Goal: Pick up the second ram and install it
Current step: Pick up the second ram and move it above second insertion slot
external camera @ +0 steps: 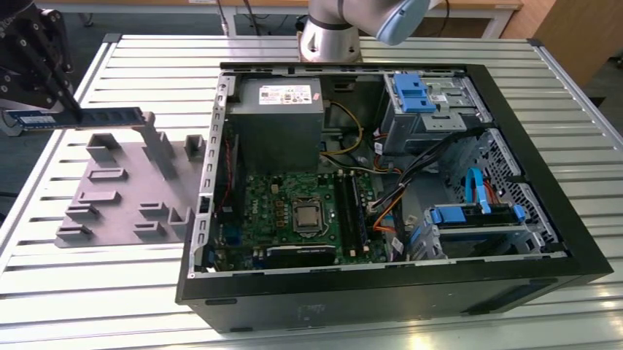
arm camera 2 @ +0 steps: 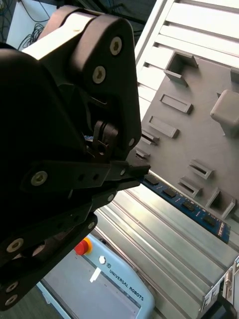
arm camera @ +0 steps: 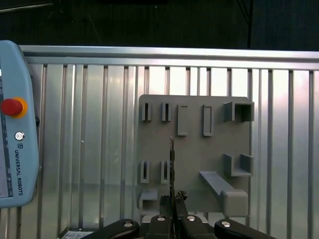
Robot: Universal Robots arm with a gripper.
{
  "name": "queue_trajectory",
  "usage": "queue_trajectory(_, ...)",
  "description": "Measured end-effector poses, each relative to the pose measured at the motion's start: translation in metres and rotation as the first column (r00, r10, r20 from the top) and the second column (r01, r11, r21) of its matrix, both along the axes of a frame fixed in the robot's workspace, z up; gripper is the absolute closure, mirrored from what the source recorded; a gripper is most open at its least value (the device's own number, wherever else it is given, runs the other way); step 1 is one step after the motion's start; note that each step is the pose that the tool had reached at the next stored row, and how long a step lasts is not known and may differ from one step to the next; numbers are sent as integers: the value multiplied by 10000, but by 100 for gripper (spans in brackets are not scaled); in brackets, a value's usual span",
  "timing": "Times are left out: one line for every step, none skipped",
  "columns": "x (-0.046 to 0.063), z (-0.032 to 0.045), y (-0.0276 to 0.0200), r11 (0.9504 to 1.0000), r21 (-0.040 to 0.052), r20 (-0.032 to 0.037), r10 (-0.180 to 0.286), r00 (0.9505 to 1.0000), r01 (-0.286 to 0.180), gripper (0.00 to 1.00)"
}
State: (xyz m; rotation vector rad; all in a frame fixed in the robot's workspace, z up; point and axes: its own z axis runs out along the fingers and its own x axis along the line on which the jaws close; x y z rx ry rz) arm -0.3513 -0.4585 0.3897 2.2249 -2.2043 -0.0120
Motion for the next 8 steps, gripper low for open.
queue_trajectory(7,0,0,10000,0,0,0,10000,0,86)
queue_trajectory(14,0,0,10000,0,-1,0,10000,0,86)
queue_trajectory(22,0,0,10000,0,-1,0,10000,0,86)
queue_trajectory(29,0,0,10000,0,0,0,10000,0,86)
queue_trajectory(36,0,0,10000,-1,-1,0,10000,0,86)
queue_trajectory(42,0,0,10000,-1,-1,0,10000,0,86)
queue_trajectory(49,0,0,10000,0,0,0,10000,0,86)
queue_trajectory(55,0,0,10000,0,0,0,10000,0,86)
